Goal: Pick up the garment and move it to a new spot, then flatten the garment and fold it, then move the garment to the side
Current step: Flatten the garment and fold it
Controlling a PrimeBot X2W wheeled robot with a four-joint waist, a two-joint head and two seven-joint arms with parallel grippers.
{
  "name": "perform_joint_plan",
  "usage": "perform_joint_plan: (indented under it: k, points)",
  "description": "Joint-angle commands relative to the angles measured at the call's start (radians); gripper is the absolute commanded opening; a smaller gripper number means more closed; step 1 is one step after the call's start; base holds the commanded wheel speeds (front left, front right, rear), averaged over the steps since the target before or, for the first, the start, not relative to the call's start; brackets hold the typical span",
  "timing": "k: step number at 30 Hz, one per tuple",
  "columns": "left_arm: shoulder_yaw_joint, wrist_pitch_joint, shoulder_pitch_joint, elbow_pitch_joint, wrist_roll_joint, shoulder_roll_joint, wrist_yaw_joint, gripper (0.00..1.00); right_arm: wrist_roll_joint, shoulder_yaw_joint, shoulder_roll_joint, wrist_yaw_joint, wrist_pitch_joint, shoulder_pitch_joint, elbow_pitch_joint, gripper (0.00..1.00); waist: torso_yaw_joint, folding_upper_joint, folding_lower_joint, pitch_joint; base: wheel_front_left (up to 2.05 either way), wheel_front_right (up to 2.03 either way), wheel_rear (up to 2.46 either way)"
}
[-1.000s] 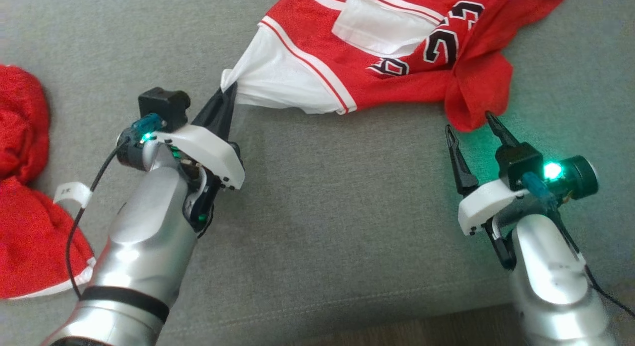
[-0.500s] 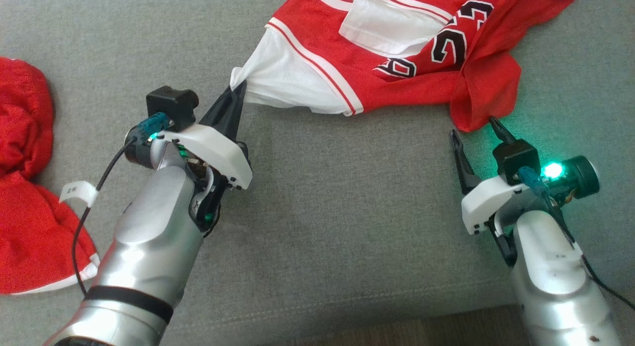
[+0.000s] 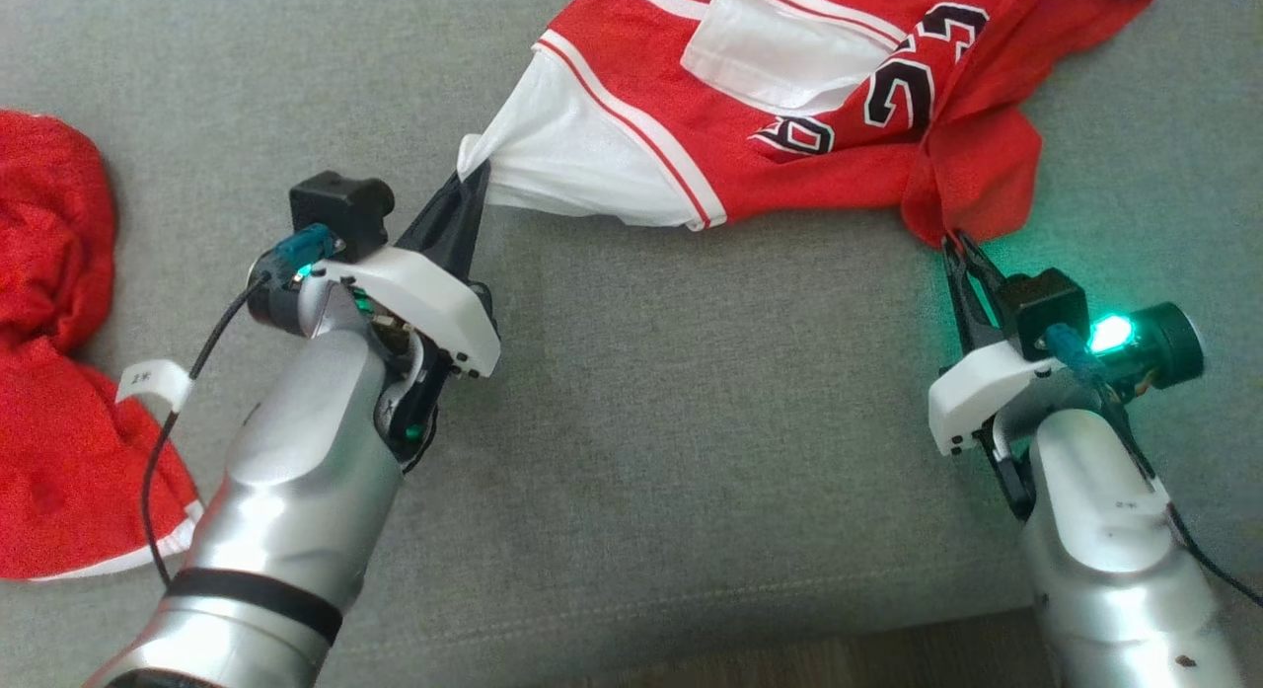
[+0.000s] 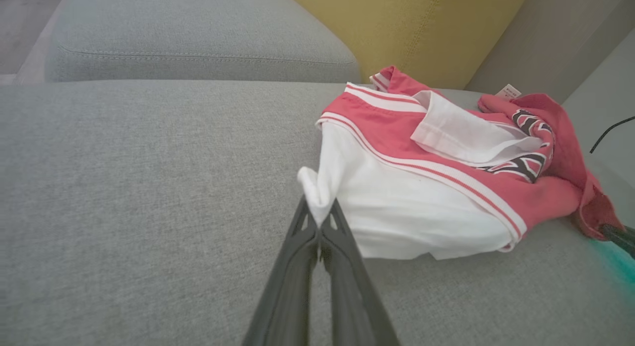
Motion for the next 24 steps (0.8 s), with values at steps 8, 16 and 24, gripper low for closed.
perform_joint_plan:
  k: [8, 16, 24]
  points:
    - [0.073, -0.012, 0.019, -0.064, -0.033, 0.037, 0.013, 0.0, 0.222, 0.058, 0.003, 0.007, -0.009, -0.013, -0.067, 0.0, 0.006, 0.0, -0.0001, -0.086, 0.0, 0.0, 0.0]
    - [0.151, -0.012, 0.073, -0.127, -0.073, 0.061, 0.022, 0.0, 0.748, -0.078, -0.005, 0.007, 0.194, -0.058, -0.188, 0.0, 0.021, 0.0, -0.0001, -0.211, 0.0, 0.0, 0.0]
    - [0.203, 0.006, 0.143, -0.249, -0.167, 0.055, 0.017, 0.0, 0.965, -0.297, 0.001, 0.007, 0.422, -0.034, -0.258, 0.0, 0.047, 0.0, -0.0001, -0.297, 0.0, 0.0, 0.0]
